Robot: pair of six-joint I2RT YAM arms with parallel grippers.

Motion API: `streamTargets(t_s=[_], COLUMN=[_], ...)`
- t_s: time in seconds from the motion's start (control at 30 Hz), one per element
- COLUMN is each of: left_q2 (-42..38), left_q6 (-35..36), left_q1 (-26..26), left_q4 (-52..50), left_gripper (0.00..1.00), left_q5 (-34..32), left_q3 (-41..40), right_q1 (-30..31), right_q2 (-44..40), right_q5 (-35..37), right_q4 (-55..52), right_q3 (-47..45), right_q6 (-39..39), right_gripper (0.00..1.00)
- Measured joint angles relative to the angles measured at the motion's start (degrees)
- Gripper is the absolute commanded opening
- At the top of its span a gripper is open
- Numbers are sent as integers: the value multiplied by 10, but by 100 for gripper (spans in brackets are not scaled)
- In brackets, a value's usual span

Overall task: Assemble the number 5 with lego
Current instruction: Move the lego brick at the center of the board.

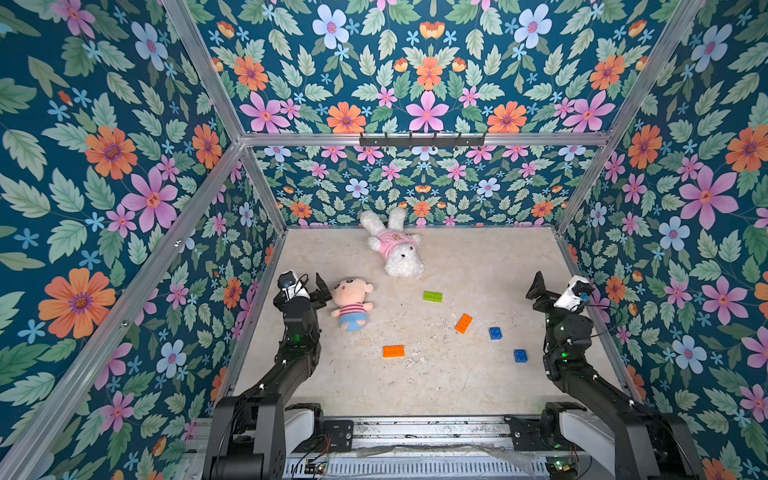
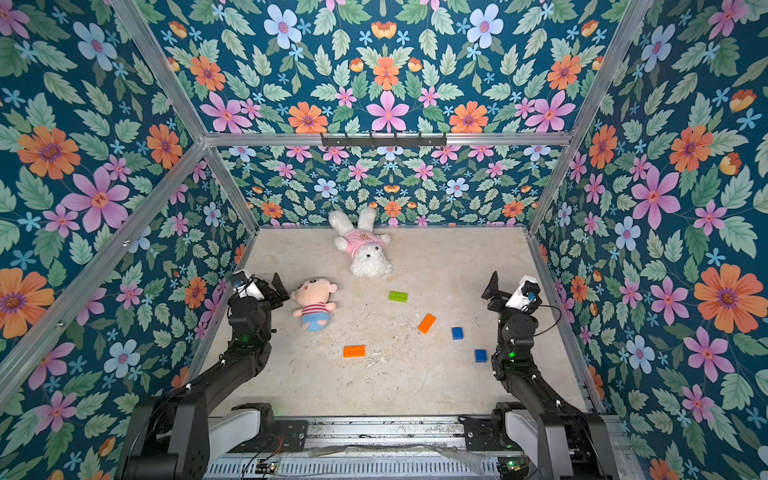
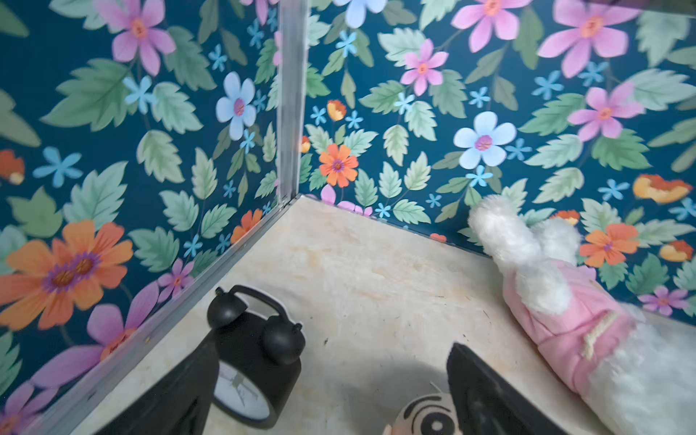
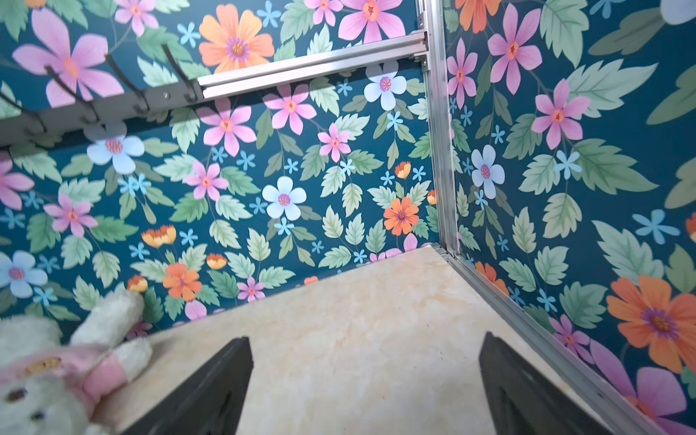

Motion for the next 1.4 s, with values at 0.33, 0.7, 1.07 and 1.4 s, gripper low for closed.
streamTargets(t_s=[0.33, 0.7, 1.07, 1.4], left_q2=[-80, -121, -179, -113], left_q6=[-117, -156, -217, -217], left_q1=[-13, -173, -201, -205], left_q4=[-125, -245, -388, -398], left_gripper=[99, 99, 99, 92], left_q5=[283, 324, 214, 287], left_q3=[-19, -24, -45, -41], right_q1=[39, 335, 483, 495], right_q2=[19, 179, 312, 377], right_q5=[-278, -236, -182, -181], right_q4=[-280, -439, -458, -483], right_q3=[108, 229, 320, 369], right_q6=[170, 114, 55, 50], right_gripper=[82, 75, 66, 64])
